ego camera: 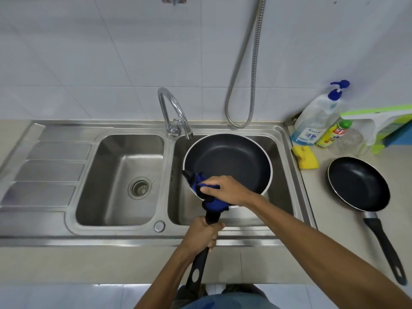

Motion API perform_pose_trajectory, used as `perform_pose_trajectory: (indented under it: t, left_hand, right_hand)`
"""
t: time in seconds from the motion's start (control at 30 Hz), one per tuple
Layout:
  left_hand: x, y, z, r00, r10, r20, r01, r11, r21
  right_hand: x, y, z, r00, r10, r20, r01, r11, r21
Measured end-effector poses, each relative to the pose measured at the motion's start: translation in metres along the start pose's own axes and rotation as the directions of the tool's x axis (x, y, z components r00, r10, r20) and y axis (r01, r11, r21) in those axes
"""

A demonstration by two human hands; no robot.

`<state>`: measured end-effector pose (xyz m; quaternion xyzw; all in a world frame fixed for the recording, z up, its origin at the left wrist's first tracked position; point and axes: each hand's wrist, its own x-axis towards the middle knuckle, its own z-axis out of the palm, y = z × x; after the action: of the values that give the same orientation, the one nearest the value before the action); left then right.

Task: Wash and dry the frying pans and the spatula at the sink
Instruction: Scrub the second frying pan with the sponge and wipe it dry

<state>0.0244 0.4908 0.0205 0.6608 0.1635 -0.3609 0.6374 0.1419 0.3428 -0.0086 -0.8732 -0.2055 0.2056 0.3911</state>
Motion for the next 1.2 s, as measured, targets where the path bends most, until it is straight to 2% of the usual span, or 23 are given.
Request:
perform_pose_trajectory:
  t: [0.17, 0.33, 0.43, 0.5, 0.57, 0.7, 0.83, 0.93, 1.0, 1.13, 1.2]
  left_hand:
    - [0.002, 0.000, -0.008, 0.998, 0.010, 0.064, -0.012, 1.000, 0.023]
    - [0.003, 0.007, -0.004, 0.998, 0.028, 0.052, -0.031, 0.998, 0.046]
    - [-0.001, 0.006, 0.001, 0.998, 0.042, 0.039, -0.044, 0.997, 0.070]
    - [-0.004, 0.005, 0.005, 0.998, 0.034, 0.047, -0.037, 0.996, 0.082]
    - [-0.009, 0.005, 0.010, 0.997, 0.030, 0.071, -0.036, 0.996, 0.086]
    - [-0.015, 0.003, 0.011, 0.997, 0.040, 0.071, -0.045, 0.997, 0.070]
    - [-0.014, 0.008, -0.003, 0.995, 0.081, 0.057, -0.085, 0.994, 0.068]
    - [-0.012, 0.012, -0.006, 0.995, 0.084, 0.050, -0.088, 0.993, 0.082]
    - [-0.007, 0.015, -0.008, 0.997, 0.074, 0.028, -0.076, 0.996, 0.056]
    - [-0.003, 0.014, -0.006, 0.998, 0.039, -0.045, -0.036, 0.997, 0.066]
    - [0.003, 0.005, -0.005, 0.997, 0.036, -0.071, -0.029, 0.996, 0.088]
  right_hand:
    - [-0.019, -0.007, -0.008, 1.000, 0.012, -0.005, -0.012, 0.993, 0.115]
    - [-0.019, -0.016, -0.007, 0.982, -0.133, -0.133, 0.117, 0.986, -0.123]
    - [0.000, -0.021, 0.003, 0.942, -0.148, -0.302, 0.100, 0.981, -0.169]
    - [0.022, -0.018, 0.007, 0.895, -0.111, -0.432, 0.022, 0.978, -0.207]
    - [0.044, -0.009, 0.002, 0.864, -0.050, -0.502, -0.121, 0.946, -0.301]
    - [0.059, 0.013, -0.040, 0.840, 0.088, -0.535, -0.377, 0.804, -0.460]
    - [0.041, 0.043, -0.072, 0.785, 0.097, -0.612, -0.521, 0.638, -0.567]
    - [0.023, 0.062, -0.077, 0.792, 0.085, -0.605, -0.524, 0.603, -0.601]
    - [0.009, 0.060, -0.074, 0.816, 0.133, -0.562, -0.518, 0.598, -0.611]
    - [-0.023, 0.036, -0.051, 0.835, 0.317, -0.449, -0.530, 0.683, -0.504]
    - [-0.034, 0.022, -0.027, 0.872, 0.341, -0.351, -0.474, 0.767, -0.432]
